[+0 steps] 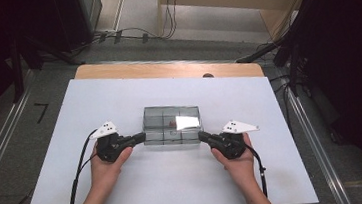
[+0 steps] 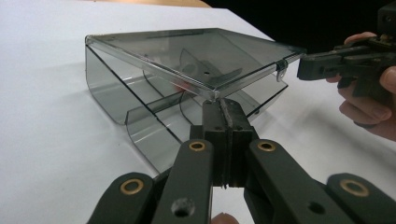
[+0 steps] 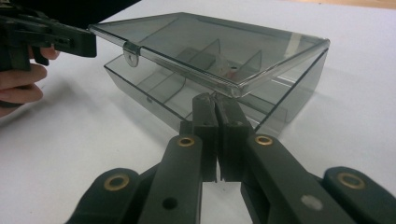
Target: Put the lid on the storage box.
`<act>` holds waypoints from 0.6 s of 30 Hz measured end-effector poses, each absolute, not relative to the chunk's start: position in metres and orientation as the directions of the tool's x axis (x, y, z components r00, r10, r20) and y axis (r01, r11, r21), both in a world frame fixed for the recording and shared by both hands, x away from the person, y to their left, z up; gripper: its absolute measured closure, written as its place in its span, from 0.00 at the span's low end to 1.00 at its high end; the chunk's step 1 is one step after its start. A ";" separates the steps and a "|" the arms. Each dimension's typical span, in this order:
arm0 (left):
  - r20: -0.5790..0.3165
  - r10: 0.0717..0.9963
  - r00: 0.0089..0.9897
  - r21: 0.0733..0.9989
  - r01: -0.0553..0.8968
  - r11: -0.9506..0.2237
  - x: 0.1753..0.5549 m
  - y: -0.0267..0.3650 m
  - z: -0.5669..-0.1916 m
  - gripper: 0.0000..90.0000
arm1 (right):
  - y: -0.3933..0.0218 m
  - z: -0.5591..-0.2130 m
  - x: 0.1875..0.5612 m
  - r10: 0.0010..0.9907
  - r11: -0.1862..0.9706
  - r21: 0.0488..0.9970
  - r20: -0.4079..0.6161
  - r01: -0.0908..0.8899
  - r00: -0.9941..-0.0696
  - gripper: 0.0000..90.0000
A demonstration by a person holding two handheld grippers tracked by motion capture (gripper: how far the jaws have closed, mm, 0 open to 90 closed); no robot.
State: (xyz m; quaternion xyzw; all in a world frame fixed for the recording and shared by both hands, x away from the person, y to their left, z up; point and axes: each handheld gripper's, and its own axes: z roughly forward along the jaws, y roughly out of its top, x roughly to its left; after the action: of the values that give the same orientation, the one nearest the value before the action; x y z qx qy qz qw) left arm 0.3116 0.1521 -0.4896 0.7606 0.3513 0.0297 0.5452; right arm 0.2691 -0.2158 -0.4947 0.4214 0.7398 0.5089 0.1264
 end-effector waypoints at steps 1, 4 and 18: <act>-0.342 0.568 0.749 0.849 0.505 -0.155 0.311 0.152 -0.491 0.99 | -0.216 -0.496 0.269 0.756 0.129 0.859 0.238 0.496 -0.610 0.94; -0.351 0.573 0.741 0.845 0.514 -0.148 0.310 0.152 -0.494 0.99 | -0.218 -0.501 0.268 0.758 0.117 0.857 0.249 0.502 -0.603 0.94; -0.348 0.590 0.729 0.830 0.532 -0.168 0.305 0.153 -0.501 0.97 | -0.219 -0.512 0.262 0.765 0.084 0.851 0.279 0.519 -0.580 0.94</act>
State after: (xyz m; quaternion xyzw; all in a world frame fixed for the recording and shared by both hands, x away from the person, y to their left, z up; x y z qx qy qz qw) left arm 0.3048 0.1529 -0.5012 0.7636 0.3671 0.0273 0.5305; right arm 0.2624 -0.2192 -0.5119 0.4421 0.7262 0.5126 0.1202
